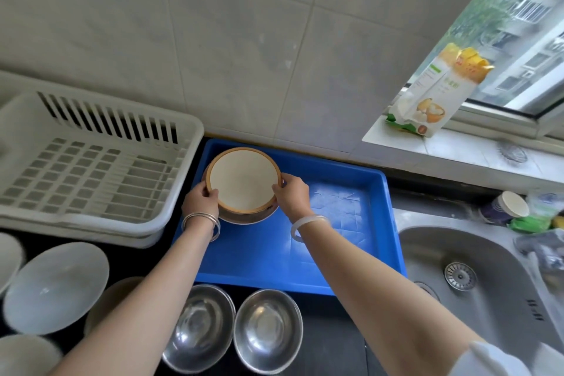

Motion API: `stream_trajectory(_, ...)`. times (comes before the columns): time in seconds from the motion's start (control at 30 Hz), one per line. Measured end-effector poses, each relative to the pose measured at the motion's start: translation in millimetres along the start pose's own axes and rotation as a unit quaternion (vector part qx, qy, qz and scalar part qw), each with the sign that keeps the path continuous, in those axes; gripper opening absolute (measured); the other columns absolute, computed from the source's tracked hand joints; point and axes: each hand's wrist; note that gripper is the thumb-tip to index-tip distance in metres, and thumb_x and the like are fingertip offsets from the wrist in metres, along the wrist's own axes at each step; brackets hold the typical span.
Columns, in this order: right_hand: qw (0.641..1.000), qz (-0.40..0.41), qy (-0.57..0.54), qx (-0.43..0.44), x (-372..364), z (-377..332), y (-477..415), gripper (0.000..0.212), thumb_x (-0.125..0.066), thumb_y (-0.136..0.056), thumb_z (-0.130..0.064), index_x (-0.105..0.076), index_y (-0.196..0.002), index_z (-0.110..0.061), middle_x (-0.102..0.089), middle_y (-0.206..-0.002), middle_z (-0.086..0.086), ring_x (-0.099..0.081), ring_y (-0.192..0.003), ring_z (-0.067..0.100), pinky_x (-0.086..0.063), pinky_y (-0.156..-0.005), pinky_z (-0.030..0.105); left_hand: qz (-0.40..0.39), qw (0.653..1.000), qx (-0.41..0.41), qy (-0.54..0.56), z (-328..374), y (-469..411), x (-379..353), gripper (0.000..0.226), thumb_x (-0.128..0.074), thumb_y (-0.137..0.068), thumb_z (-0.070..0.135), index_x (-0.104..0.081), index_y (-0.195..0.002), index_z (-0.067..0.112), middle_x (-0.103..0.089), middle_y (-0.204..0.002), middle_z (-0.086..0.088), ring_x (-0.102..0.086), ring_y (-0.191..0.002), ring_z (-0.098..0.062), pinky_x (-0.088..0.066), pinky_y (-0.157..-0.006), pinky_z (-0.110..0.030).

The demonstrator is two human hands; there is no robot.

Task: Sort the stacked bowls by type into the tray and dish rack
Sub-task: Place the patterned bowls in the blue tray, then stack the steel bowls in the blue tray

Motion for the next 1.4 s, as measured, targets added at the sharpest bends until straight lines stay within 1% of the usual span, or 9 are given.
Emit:
stream_trajectory(0.17,1.0,-0.019,-0.015,0.002,-1.1,2.1,5.8,0.024,-0.049,-0.092,-0.014,-0.062,-0.111,-0.012,-0.068,-0.099,0.01,-0.065,-0.09,0.027,-0.054,-0.074,0.033,0.01,1.0,-0.005,0.013,5.1,8.4,-2.1,0.031,-0.05,-0.089,0.007,-0.059,-0.119,0.011,-0.066,-0.118,-0.011,-0.059,-0.109,-0.032,-0.046,-0.097,-0.045)
stream_trajectory(0.4,0.997,-0.036,-0.066,-0.005,12.8,6.0,16.5,0.03,-0.044,-0.09,-0.014,-0.06,-0.115,-0.008,-0.067,-0.102,0.012,-0.063,-0.093,0.028,-0.055,-0.086,0.045,-0.009,1.0,-0.026,0.015,5.7,26.7,5.9,0.033,-0.051,-0.09,0.009,-0.057,-0.122,0.01,-0.063,-0.125,-0.009,-0.057,-0.113,-0.03,-0.043,-0.095,-0.038)
stream_trajectory(0.6,0.995,-0.042,-0.089,0.02,42.4,21.7,52.0,0.03,-0.047,-0.093,-0.023,-0.061,-0.118,-0.014,-0.065,-0.102,0.004,-0.065,-0.093,0.023,-0.056,-0.084,0.04,-0.039,0.999,-0.031,-0.004,-8.4,75.1,20.1,0.039,-0.054,-0.09,0.019,-0.053,-0.129,0.013,-0.062,-0.126,-0.006,-0.057,-0.115,-0.026,-0.044,-0.095,-0.036)
stream_trajectory(0.8,0.989,-0.097,-0.109,0.025,61.7,59.0,116.2,0.017,-0.046,-0.094,-0.021,-0.063,-0.094,-0.02,-0.067,-0.082,-0.001,-0.061,-0.063,0.013,-0.047,-0.059,0.025,-0.097,0.994,-0.02,-0.044,-53.0,155.1,28.9,0.015,-0.06,-0.085,0.009,-0.065,-0.099,0.007,-0.068,-0.098,-0.017,-0.064,-0.097,-0.034,-0.049,-0.092,-0.046)
stream_trajectory(0.93,0.99,-0.126,-0.066,-0.002,60.3,101.4,156.1,0.017,-0.048,-0.092,-0.021,-0.065,-0.092,-0.018,-0.067,-0.074,-0.004,-0.06,-0.055,0.007,-0.048,-0.059,0.021,-0.114,0.987,-0.03,-0.11,-87.8,204.8,29.9,0.011,-0.063,-0.083,0.01,-0.061,-0.078,0.02,-0.062,-0.073,0.003,-0.06,-0.077,-0.018,-0.048,-0.071,-0.025)
stream_trajectory(1.0,0.99,-0.134,-0.031,-0.016,56.1,123.7,171.7,0.017,-0.049,-0.09,-0.021,-0.066,-0.09,-0.018,-0.067,-0.074,-0.004,-0.06,-0.056,0.01,-0.051,-0.066,0.028,-0.111,0.982,-0.029,-0.149,-101.6,224.1,29.9,0.009,-0.064,-0.082,0.011,-0.061,-0.08,0.02,-0.063,-0.077,0.005,-0.058,-0.077,-0.011,-0.043,-0.066,-0.018)
stream_trajectory(1.17,0.985,-0.161,0.061,-0.017,39.0,160.2,188.8,0.02,-0.049,-0.088,-0.024,-0.065,-0.098,-0.018,-0.063,-0.072,-0.003,-0.061,-0.063,0.017,-0.049,-0.062,0.026,-0.136,0.969,-0.008,-0.204,-125.7,249.0,29.5,0.017,-0.066,-0.08,0.006,-0.067,-0.097,0.007,-0.07,-0.096,-0.007,-0.065,-0.091,-0.019,-0.046,-0.085,-0.024)
stream_trajectory(1.33,0.978,-0.181,-0.041,-0.095,16.7,167.1,186.3,0.02,-0.053,-0.092,-0.024,-0.061,-0.109,-0.018,-0.065,-0.077,-0.001,-0.065,-0.053,0.01,-0.054,-0.049,0.02,-0.141,0.956,-0.033,-0.253,-129.8,251.0,28.1,0.023,-0.059,-0.083,0.002,-0.067,-0.105,0.006,-0.07,-0.107,-0.009,-0.064,-0.101,-0.021,-0.047,-0.091,-0.026)
stream_trajectory(1.4,0.972,-0.181,-0.093,-0.121,11.5,166.2,184.6,0.013,-0.054,-0.092,-0.017,-0.064,-0.099,-0.012,-0.064,-0.077,0.002,-0.065,-0.05,0.007,-0.054,-0.049,0.018,-0.14,0.953,-0.039,-0.264,-129.3,249.4,26.0,0.025,-0.056,-0.086,0.002,-0.067,-0.107,0.008,-0.069,-0.11,-0.007,-0.062,-0.105,-0.02,-0.045,-0.094,-0.026)
Point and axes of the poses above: each hand's wrist, its own y-axis away from the middle knuckle, its own x-axis out of the back of the hand, z = x × y
